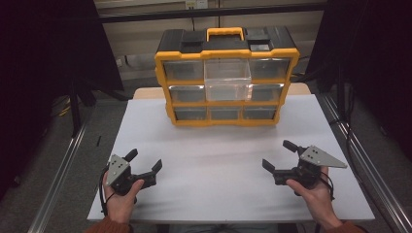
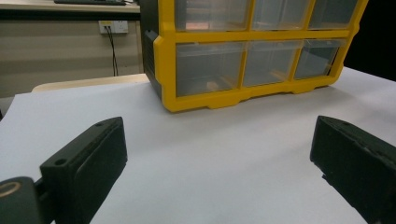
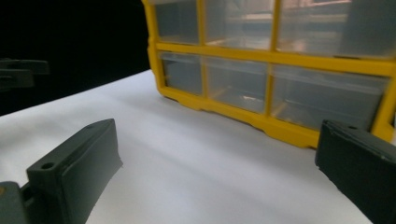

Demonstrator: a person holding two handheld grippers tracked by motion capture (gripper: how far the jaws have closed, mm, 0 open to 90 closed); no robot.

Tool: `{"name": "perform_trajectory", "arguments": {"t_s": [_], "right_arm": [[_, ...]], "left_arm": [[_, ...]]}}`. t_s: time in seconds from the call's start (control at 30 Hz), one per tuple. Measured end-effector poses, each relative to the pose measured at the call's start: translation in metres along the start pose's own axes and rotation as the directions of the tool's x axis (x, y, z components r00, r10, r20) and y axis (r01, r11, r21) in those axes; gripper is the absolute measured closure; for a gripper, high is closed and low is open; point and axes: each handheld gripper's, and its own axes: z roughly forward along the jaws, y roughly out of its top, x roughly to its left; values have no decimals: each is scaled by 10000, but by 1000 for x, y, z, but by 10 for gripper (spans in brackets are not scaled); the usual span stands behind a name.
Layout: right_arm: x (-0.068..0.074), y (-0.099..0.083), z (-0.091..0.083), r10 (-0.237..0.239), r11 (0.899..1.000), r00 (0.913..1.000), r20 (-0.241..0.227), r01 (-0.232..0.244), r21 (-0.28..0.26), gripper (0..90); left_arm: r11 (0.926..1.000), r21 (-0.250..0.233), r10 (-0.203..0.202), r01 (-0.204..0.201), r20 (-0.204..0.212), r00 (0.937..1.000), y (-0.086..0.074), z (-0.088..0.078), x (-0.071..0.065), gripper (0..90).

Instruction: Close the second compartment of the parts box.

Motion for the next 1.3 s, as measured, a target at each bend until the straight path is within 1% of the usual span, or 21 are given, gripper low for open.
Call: {"name": "perform_trajectory", "arguments": {"t_s": [0.03, 0.1, 0.13, 0.17, 0.2, 0.27, 0.3, 0.33, 0.4, 0.43, 0.47, 0.5, 0.57, 0.63, 0.7, 0.73, 0.8, 1.0, 1.07, 1.2, 1.3], "right_arm": [[2, 1, 2, 47, 10000, 10000, -85, -48, -75, 0], [7, 3, 8, 95, 9999, 9994, -345, -99, -97, 0], [7, 3, 8, 95, 9999, 9994, -345, -99, -97, 0], [9, 4, 9, 104, 9999, 9988, -483, -107, -45, 0], [10, 5, 10, -23, 10000, 9984, -563, 18, -88, 2], [12, 9, 13, -20, 9998, 9981, -617, 7, -219, 7], [13, 10, 15, 9, 9998, 9972, -747, -25, -211, 10], [14, 12, 17, 87, 9995, 9971, -761, -110, -289, 12], [16, 15, 22, 75, 9993, 9959, -899, -108, -369, 18], [17, 17, 24, 17, 9994, 9953, -972, -51, -341, 19], [19, 18, 26, 37, 9994, 9946, -1039, -72, -336, 27], [21, 20, 29, -62, 9995, 9922, -1242, 21, -329, 55], [23, 21, 30, -75, 9994, 9918, -1278, 29, -356, 62], [25, 22, 34, -175, 9991, 9898, -1414, 120, -397, 65], [29, 23, 39, -127, 9992, 9880, -1538, 67, -396, 75], [33, 25, 44, -184, 9989, 9853, -1701, 109, -449, 83], [36, 28, 48, -251, 9986, 9831, -1811, 161, -513, 90], [44, 38, 58, -435, 9971, 9729, -2270, 280, -709, 137], [45, 39, 59, -450, 9971, 9730, -2265, 299, -698, 149], [46, 44, 64, -484, 9957, 9697, -2393, 280, -879, 179], [46, 49, 67, -646, 9947, 9667, -2477, 424, -939, 201]], "left_arm": [[9999, 65, 105, -106, 46, 9999, 0, 0, 1, 39], [10000, 17, 20, -20, 49, 10000, 0, 0, 0, 39], [10000, 23, 13, -13, 86, 10000, 0, 0, 0, 39], [10000, 32, -21, 21, 35, 10000, 0, 0, 0, 39], [10000, 35, -9, 9, 26, 10000, 0, 1, 0, 39], [10000, 43, -52, 52, 72, 10000, 0, 1, 0, 39], [10000, 51, -10, 10, 67, 10000, 1, 0, 0, 39], [10000, -3, -12, 12, 181, 9998, 1, 0, 0, 39], [10000, -17, 52, -52, 109, 9999, 1, 0, 0, 39], [10000, -43, -87, 88, 167, 9998, 1, 0, 0, 39], [10000, -58, -78, 79, 167, 9998, 1, 0, 1, 39], [9997, -140, -219, 222, 198, 9996, 0, 0, 0, 39], [9999, -51, -122, 123, 151, 9998, 1, -1, 1, 39], [9998, -143, -128, 131, 193, 9997, 2, -1, 1, 39], [9996, -198, -187, 191, 216, 9996, 2, -1, 1, 39], [9996, -216, -194, 198, 161, 9997, 2, -1, 1, 39], [9998, -192, -101, 105, 179, 9998, 2, -2, 1, 39], [9996, -212, -162, 165, 143, 9998, 2, -2, 1, 38], [9999, -168, -23, 26, 171, 9999, 2, -2, 2, 39], [9997, -217, -134, 138, 197, 9997, 2, -2, 1, 39], [9998, -157, -152, 154, 90, 9998, 1, -2, 3, 39]]}}
